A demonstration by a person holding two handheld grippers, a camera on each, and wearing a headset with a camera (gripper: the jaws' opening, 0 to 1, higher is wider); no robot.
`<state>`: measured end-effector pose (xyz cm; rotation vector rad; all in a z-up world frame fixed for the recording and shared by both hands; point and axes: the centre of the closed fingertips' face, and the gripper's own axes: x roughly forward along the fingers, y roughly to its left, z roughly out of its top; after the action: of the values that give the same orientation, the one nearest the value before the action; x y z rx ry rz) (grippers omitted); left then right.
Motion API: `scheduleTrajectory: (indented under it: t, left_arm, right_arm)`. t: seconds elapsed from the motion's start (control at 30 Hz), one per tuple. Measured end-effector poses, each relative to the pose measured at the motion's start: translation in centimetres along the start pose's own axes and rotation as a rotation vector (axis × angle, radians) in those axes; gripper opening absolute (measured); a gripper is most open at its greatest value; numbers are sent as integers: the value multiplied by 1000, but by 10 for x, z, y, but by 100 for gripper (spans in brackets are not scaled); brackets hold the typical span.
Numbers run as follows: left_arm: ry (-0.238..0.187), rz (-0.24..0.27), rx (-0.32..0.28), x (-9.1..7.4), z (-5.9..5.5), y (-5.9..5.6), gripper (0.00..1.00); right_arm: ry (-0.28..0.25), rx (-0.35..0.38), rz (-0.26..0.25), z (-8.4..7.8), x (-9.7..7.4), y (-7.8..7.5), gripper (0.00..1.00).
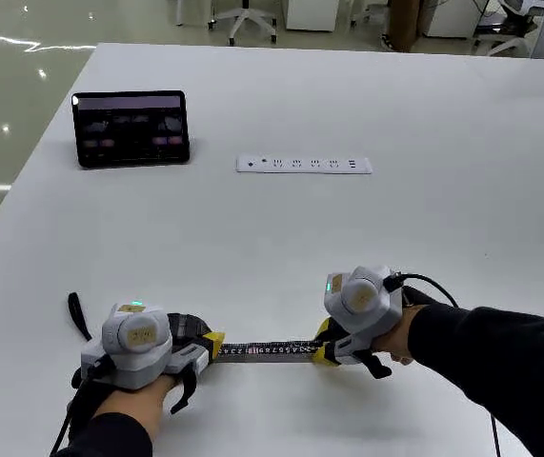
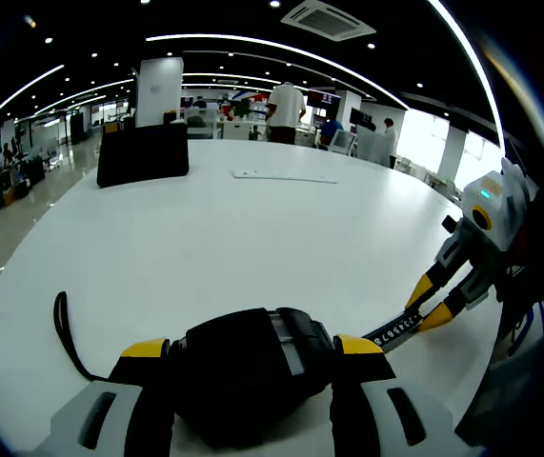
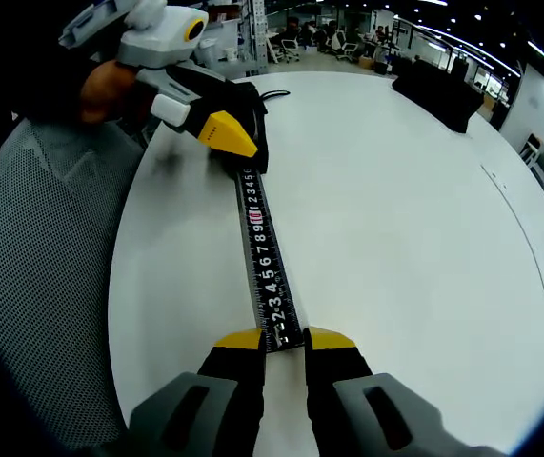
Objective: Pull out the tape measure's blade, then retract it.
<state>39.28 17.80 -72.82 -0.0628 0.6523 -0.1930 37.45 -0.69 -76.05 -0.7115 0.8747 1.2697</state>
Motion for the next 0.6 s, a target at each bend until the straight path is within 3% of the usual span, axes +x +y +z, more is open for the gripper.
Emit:
scheduleTrajectory:
  t: [0.6]
  left_arm:
    - [1, -2, -2, 0, -1, 0, 63]
  right_arm:
    - [-22, -20, 5, 9, 5, 1, 11]
